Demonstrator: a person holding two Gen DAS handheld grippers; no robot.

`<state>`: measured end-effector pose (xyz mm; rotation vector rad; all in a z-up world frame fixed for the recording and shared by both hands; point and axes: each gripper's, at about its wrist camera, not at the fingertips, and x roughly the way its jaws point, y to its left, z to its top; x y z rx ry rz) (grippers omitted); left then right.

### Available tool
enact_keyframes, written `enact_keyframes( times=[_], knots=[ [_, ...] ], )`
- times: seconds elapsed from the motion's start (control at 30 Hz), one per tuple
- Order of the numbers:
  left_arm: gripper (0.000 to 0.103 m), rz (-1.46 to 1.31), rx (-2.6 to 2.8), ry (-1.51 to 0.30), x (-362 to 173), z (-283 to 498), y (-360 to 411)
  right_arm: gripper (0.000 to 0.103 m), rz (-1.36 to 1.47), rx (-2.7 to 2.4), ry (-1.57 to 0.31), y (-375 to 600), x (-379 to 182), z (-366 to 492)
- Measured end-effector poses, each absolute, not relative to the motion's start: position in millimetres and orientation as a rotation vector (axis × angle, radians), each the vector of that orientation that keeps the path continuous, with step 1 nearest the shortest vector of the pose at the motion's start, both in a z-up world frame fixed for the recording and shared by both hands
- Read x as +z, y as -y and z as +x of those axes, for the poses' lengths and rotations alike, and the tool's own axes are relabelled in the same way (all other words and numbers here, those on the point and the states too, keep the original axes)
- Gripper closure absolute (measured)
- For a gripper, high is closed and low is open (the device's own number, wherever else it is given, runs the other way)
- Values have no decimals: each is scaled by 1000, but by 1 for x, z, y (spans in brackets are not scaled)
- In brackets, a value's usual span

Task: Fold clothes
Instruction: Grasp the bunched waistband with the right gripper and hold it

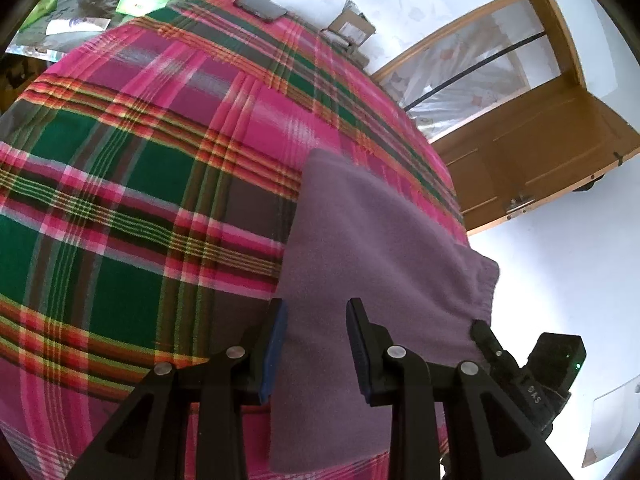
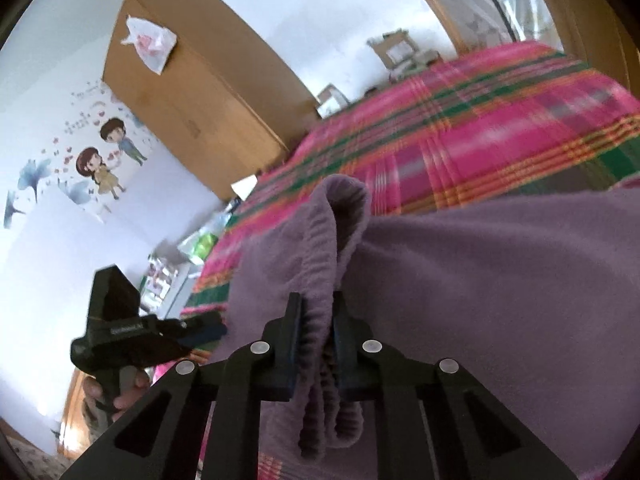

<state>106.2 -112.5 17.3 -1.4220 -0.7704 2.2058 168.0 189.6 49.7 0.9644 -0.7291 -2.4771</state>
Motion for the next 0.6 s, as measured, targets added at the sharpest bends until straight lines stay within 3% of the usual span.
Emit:
enact_keyframes(
  times=[0.17, 0.4, 0.6],
  knots=[
    [72, -1437, 2193, 737, 15, 106, 103, 90, 934, -2527, 747, -203, 60, 176],
    [72, -1478, 2188, 717, 9, 105, 98, 89, 1077, -2559, 798, -213, 32, 170],
    [72, -1492, 2187, 693, 7, 107, 95, 84, 1136, -2640, 684, -206, 28, 171]
  ],
)
